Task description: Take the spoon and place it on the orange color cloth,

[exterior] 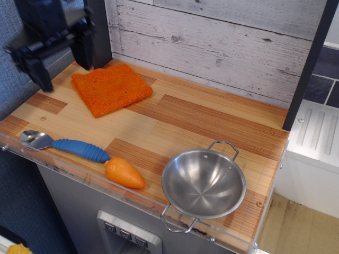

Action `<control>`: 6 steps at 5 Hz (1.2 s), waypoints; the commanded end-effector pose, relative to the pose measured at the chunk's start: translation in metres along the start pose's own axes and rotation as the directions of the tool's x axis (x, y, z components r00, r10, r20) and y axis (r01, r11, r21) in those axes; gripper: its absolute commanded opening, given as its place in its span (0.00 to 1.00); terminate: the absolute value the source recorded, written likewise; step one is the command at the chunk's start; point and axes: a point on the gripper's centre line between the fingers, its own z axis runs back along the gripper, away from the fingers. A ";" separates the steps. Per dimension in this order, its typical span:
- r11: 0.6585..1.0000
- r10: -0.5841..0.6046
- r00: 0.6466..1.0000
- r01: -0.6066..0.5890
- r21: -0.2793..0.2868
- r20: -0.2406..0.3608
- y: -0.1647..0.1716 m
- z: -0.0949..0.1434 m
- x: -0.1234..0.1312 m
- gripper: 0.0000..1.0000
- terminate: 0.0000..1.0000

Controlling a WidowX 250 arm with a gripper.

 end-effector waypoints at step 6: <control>0.988 0.057 0.998 -0.057 0.142 0.003 0.028 -0.080 -0.009 1.00 0.00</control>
